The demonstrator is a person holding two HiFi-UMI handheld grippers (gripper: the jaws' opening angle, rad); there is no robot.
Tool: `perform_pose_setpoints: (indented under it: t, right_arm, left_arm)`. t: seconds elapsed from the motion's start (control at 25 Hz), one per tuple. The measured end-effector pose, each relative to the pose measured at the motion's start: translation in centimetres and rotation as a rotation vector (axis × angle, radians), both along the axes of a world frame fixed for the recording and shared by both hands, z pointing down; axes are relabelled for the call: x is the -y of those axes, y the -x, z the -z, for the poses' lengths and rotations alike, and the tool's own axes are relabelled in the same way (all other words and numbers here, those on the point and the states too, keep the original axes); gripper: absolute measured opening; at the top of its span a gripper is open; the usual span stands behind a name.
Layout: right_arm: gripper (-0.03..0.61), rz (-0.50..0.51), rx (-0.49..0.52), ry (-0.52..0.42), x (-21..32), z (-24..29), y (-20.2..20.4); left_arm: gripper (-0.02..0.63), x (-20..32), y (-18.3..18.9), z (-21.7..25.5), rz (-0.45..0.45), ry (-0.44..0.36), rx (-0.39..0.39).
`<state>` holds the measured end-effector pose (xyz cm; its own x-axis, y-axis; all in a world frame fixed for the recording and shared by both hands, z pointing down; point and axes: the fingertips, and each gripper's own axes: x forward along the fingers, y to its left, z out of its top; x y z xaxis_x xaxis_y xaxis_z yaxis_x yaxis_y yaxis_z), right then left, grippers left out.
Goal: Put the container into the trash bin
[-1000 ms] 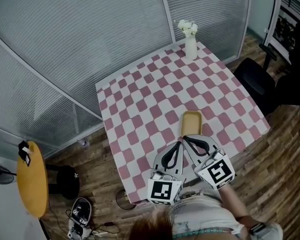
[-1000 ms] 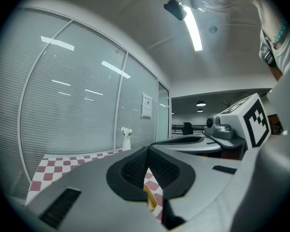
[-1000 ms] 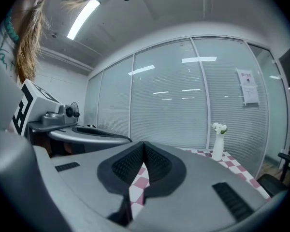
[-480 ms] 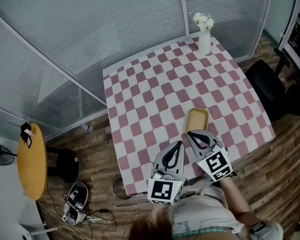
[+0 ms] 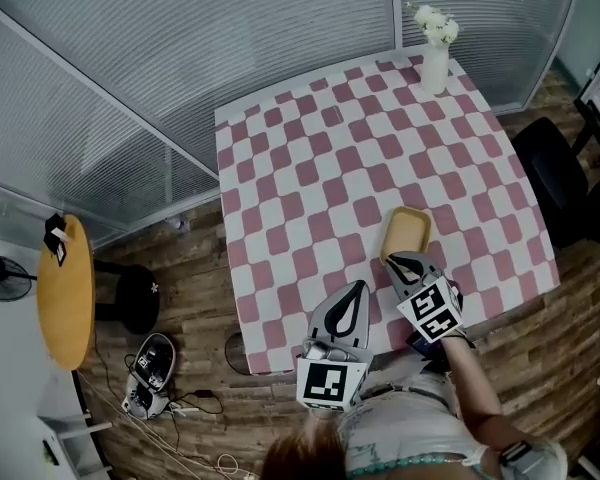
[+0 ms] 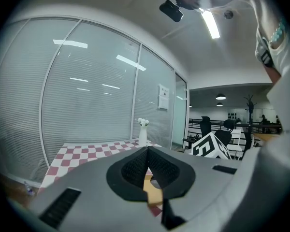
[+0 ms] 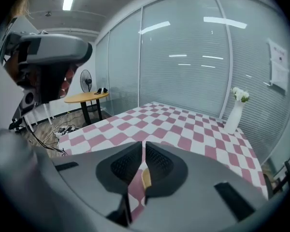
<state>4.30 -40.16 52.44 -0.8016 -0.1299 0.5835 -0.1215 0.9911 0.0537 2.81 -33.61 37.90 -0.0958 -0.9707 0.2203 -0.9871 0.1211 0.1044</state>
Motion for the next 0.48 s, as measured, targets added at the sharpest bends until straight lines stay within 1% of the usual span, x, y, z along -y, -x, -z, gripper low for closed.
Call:
perform_pose_setpoints:
  t: [0.24, 0.36, 0.48]
  right_arm:
    - [0.052, 0.058, -0.126, 0.04, 0.2, -4.4, 0.6]
    - [0.084, 0.104, -0.203, 0.054, -0.1, -6.9, 0.7]
    - [0.094, 0.138, -0.266, 0.073, -0.3, -9.0, 0.9]
  left_arm:
    - [0.006, 0.1, 1.1, -1.2, 0.042, 0.03, -0.007]
    - [0.006, 0.2, 1.5, -1.9, 0.055, 0.039, -0.002]
    - [0.006, 0.2, 1.7, -2.1, 0.065, 0.056, -0.013]
